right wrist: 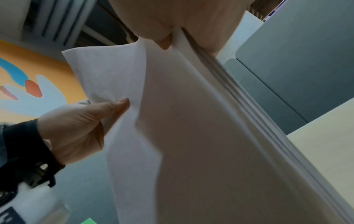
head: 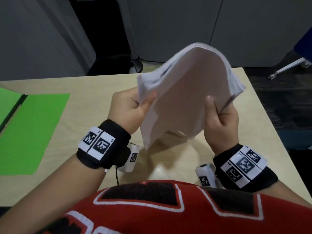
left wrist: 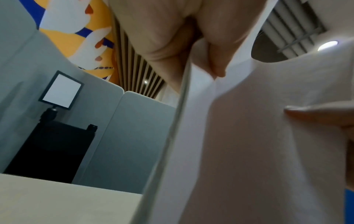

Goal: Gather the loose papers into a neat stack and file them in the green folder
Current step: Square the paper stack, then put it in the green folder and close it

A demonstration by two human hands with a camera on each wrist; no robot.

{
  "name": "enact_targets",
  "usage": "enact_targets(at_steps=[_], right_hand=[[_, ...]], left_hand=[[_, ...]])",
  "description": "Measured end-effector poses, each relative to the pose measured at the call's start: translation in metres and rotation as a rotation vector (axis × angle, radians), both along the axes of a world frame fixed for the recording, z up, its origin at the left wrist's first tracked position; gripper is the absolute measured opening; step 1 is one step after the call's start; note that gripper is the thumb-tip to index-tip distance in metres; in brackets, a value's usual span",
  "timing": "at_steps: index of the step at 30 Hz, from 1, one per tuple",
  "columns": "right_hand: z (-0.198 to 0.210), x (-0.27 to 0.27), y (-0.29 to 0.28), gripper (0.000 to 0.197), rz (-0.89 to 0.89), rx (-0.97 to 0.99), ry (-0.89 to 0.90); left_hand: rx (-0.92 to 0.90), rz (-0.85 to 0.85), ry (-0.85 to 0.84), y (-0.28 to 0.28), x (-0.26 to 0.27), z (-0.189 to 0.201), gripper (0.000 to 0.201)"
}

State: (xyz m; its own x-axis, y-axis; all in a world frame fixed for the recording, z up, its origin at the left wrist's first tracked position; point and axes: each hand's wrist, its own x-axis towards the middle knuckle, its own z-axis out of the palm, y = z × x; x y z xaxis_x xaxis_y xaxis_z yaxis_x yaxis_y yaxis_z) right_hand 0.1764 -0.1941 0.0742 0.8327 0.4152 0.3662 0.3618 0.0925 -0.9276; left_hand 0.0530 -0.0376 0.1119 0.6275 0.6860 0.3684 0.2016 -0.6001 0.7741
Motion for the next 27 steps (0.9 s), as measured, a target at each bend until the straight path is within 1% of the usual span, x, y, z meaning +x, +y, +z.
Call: enact_targets(at_steps=[2, 4, 6, 7, 8, 10, 11, 13, 15, 17, 19, 21, 22, 23, 25, 27], right_hand=[[-0.003, 0.004, 0.000, 0.019, -0.013, -0.007, 0.055], [-0.007, 0.007, 0.001, 0.025, -0.010, -0.067, 0.049], [-0.012, 0.010, 0.003, 0.027, 0.017, -0.178, 0.054], [-0.016, 0.012, 0.005, 0.024, 0.042, -0.249, 0.065], [-0.018, 0.013, 0.007, 0.022, 0.067, -0.313, 0.072], [-0.021, 0.013, 0.008, 0.022, 0.095, -0.342, 0.070], [-0.019, 0.011, 0.008, 0.023, 0.096, -0.315, 0.057], [-0.014, 0.009, 0.006, 0.028, 0.078, -0.248, 0.033], [-0.011, 0.008, 0.006, 0.030, 0.059, -0.208, 0.028], [-0.014, 0.010, 0.006, 0.027, 0.064, -0.215, 0.074], [-0.020, 0.012, 0.007, 0.025, 0.128, -0.296, 0.132], [-0.025, 0.014, 0.008, 0.018, 0.190, -0.421, 0.164], [-0.026, 0.014, 0.008, 0.018, 0.195, -0.444, 0.163], [-0.025, 0.013, 0.007, 0.019, 0.186, -0.431, 0.163], [-0.020, 0.012, 0.006, 0.018, 0.143, -0.352, 0.153], [-0.015, 0.010, 0.006, 0.017, 0.101, -0.266, 0.124]], left_hand=[[-0.124, 0.025, 0.000, 0.004, -0.003, -0.004, 0.026], [-0.270, -0.020, 0.026, 0.009, -0.008, -0.012, 0.027], [-0.402, -0.103, 0.039, 0.015, -0.014, -0.023, 0.036], [-0.464, -0.132, 0.064, 0.017, -0.015, -0.028, 0.038], [-0.500, -0.145, 0.100, 0.018, -0.016, -0.033, 0.034], [-0.464, -0.110, 0.144, 0.018, -0.016, -0.035, 0.019], [-0.428, -0.079, 0.125, 0.019, -0.015, -0.033, 0.013], [-0.374, -0.046, 0.034, 0.020, -0.015, -0.027, 0.006], [-0.357, -0.055, -0.033, 0.023, -0.017, -0.021, 0.006], [-0.394, -0.086, -0.045, 0.025, -0.020, -0.023, 0.012], [-0.428, -0.105, 0.012, 0.025, -0.021, -0.030, 0.016], [-0.445, -0.109, 0.097, 0.025, -0.020, -0.036, 0.013], [-0.439, -0.101, 0.118, 0.024, -0.019, -0.037, 0.011], [-0.435, -0.094, 0.112, 0.025, -0.018, -0.036, 0.009], [-0.417, -0.093, 0.049, 0.026, -0.017, -0.031, 0.006], [-0.423, -0.103, -0.041, 0.027, -0.018, -0.026, 0.013]])
